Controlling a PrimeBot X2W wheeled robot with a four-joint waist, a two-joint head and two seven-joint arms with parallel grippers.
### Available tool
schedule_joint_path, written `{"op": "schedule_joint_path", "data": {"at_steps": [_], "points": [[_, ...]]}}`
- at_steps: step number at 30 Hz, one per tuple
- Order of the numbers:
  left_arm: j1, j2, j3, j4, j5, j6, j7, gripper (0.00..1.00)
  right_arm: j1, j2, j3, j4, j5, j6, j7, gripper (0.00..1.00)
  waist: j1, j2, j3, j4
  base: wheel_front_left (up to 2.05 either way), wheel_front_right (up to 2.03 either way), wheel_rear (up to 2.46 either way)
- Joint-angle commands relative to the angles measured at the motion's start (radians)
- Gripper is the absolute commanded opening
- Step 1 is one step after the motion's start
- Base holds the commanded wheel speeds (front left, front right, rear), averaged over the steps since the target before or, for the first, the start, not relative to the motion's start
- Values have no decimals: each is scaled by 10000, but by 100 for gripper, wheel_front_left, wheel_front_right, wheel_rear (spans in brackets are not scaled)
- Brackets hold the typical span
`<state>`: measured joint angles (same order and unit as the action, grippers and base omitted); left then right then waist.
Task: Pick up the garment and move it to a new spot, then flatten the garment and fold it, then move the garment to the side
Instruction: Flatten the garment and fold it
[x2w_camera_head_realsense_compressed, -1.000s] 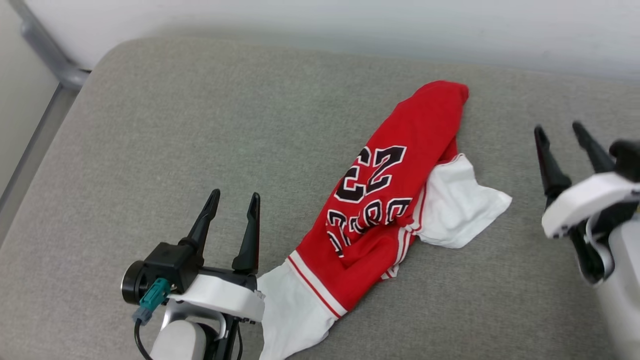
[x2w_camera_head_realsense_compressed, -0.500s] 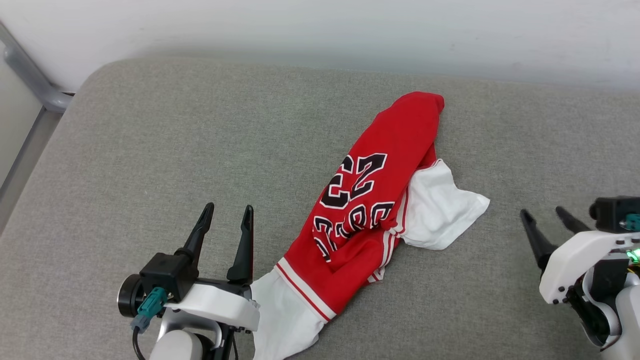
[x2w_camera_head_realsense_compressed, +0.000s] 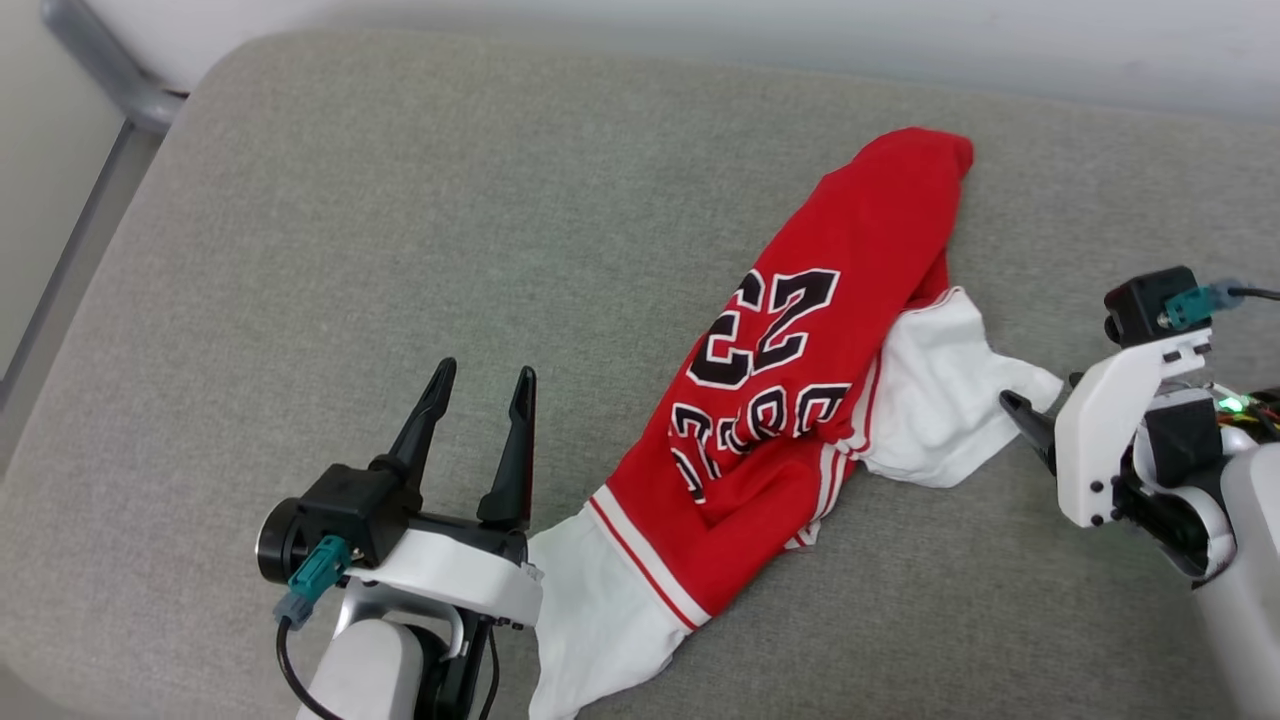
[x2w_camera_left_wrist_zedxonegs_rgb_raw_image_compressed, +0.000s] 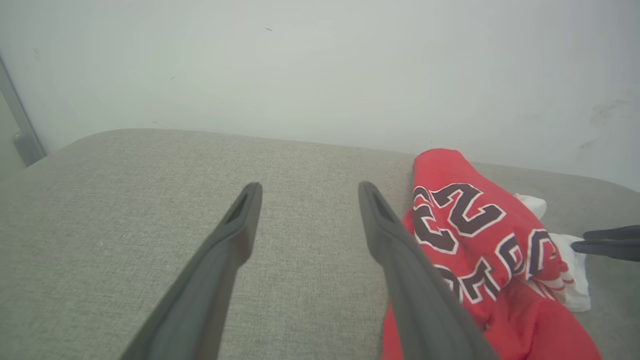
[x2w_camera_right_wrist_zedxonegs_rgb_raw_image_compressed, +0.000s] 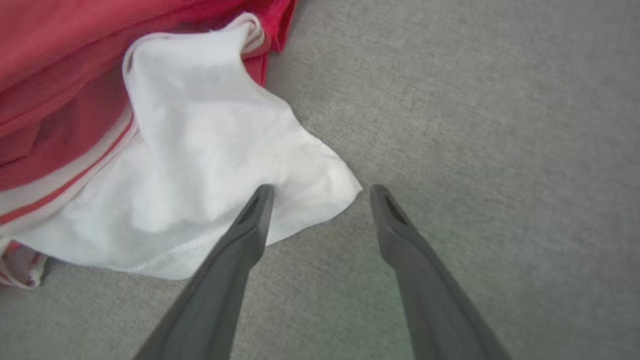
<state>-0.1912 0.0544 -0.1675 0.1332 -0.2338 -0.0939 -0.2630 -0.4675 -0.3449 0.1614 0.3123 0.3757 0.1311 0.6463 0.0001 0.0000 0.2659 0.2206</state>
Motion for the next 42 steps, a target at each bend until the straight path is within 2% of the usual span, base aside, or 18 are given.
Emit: {"op": "schedule_joint_path", "data": {"at_steps": [1, 7, 8, 9, 10, 14, 20, 28, 33, 36, 40, 42], "points": [[-122, -20, -39, -19, -60, -1, -24, 100, -172, -113, 102, 141, -65, -7, 42, 100, -1, 0, 260, 239, 0, 0, 0], [-312, -42, -92, 28, -212, 33, -24, 100, -239, -58, 1336, 1764, 643, 11, 1548, 100, -1, 0, 578, 490, 0, 0, 0], [-328, -42, -94, 40, -228, 39, -24, 100, -175, -44, 1458, 1922, 737, 10, 1809, 84, -1, 0, 594, 501, 0, 0, 0], [-355, -44, -102, 51, -239, 44, -24, 100, -146, -40, 1557, 2012, 848, 11, 1966, 26, -1, 0, 610, 513, 0, 0, 0], [-379, -44, -111, 60, -256, 48, -24, 100, -139, -10, 1608, 2114, 983, 11, 2132, 0, -1, 0, 611, 519, 0, 0, 0], [-332, -45, -115, 122, -313, 99, -24, 100, -448, -152, 1584, 1949, 1123, 8, 1867, 0, -1, 0, 458, 466, 0, 0, 0], [-4, -43, 24, 253, -138, 149, -24, 100, -858, -250, 928, 863, 1076, -6, 858, 0, -1, 0, -97, 119, 0, 0, 0], [407, 84, 271, 355, 33, 128, -24, 100, 329, -262, -686, -1310, 583, -7, 682, 0, -1, 0, -841, -586, 0, 0, 0], [669, 175, 326, 407, 89, 169, -24, 100, 1832, 84, -2169, -2700, 155, -7, 1117, 0, -1, 0, -1207, -986, 0, 0, 0], [831, 229, 329, 443, 80, 194, -24, 100, 2915, 513, -3148, -3380, -68, -6, 1338, 0, -1, 0, -1366, -1156, 0, 0, 0], [1016, 294, 300, 482, 41, 229, 27, 100, 4283, 1195, -4347, -3762, -131, -6, 1425, 0, -1, 0, -1542, -1273, 0, 0, 0], [1054, 323, 302, 483, 32, 227, 64, 100, 4567, 1390, -4613, -3782, -140, -6, 1396, 0, -1, 0, -1574, -1290, 0, 0, 0]]}}
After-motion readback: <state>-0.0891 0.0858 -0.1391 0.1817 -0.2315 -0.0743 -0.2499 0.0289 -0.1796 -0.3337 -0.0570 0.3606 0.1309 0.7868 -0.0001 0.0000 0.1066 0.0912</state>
